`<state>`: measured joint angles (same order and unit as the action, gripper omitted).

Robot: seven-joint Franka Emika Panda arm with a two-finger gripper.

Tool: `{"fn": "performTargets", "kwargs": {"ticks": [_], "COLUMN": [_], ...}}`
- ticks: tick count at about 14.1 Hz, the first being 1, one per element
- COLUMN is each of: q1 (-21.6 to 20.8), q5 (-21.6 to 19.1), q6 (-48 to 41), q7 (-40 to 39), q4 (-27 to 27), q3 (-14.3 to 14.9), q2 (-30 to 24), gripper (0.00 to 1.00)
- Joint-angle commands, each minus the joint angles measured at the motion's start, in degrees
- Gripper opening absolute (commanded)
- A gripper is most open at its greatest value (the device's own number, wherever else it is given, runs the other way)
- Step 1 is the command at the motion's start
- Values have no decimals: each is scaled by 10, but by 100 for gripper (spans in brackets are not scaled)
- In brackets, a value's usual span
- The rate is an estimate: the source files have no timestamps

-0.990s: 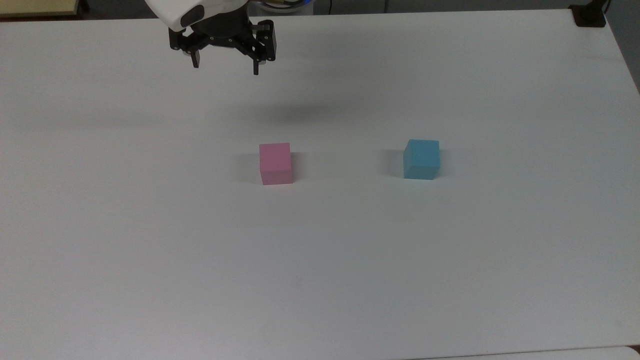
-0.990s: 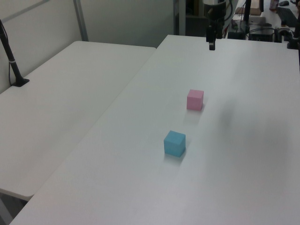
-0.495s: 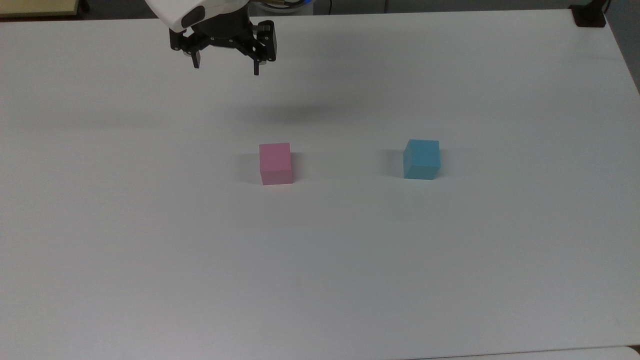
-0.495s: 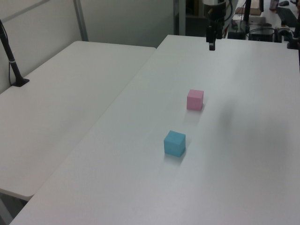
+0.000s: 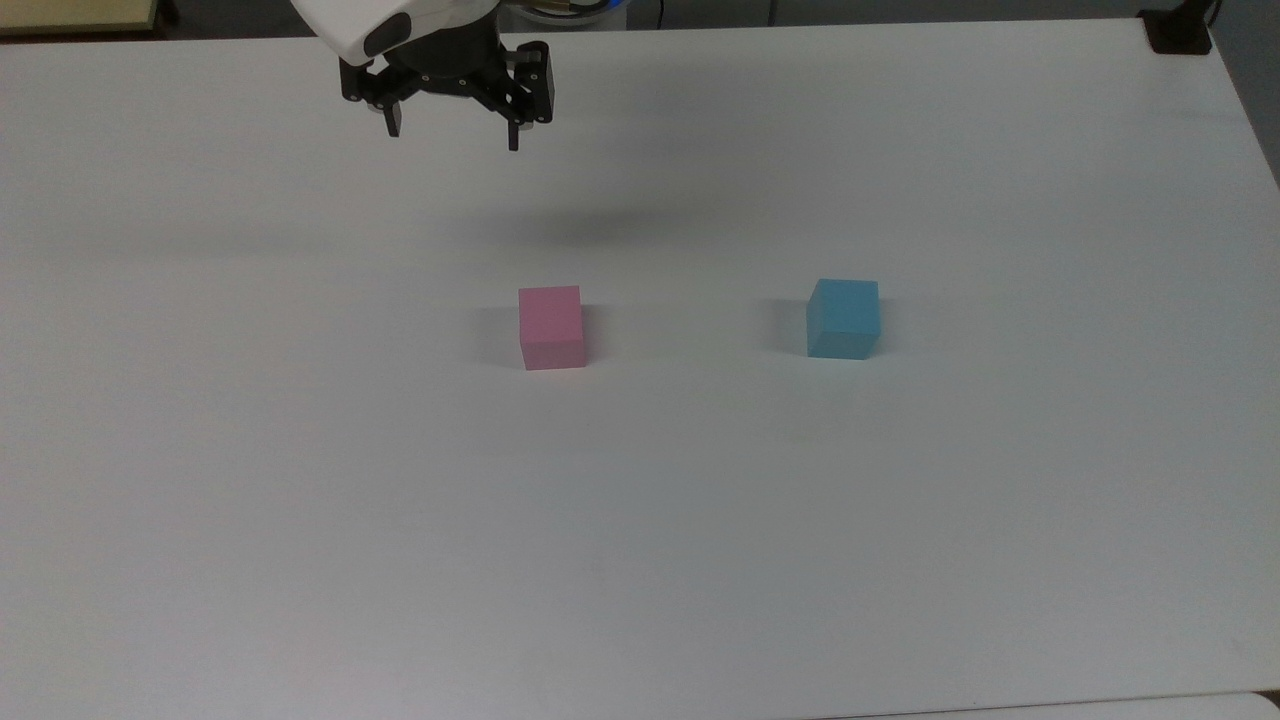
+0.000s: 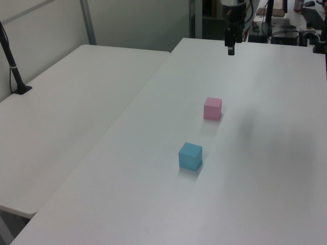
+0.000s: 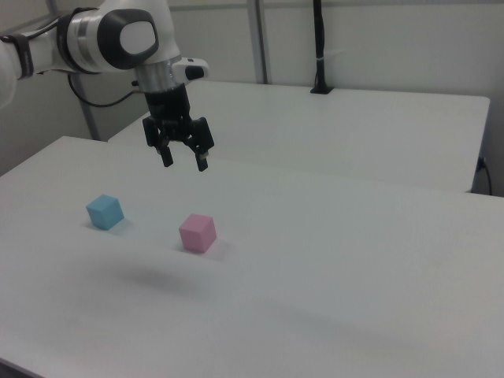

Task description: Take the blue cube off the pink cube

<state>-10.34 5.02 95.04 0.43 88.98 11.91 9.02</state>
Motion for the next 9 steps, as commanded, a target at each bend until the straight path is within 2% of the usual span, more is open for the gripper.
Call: {"fn": "performTargets", "kwargs": {"ticks": [1,9], "q1": [-5,-5], "q5": [-5,-5], "q6": [-6,-6], "q7": [-6,-3], "q4": [7,6], "q3": [1,0], "q2": [-6,-2], "gripper": [100,100]}}
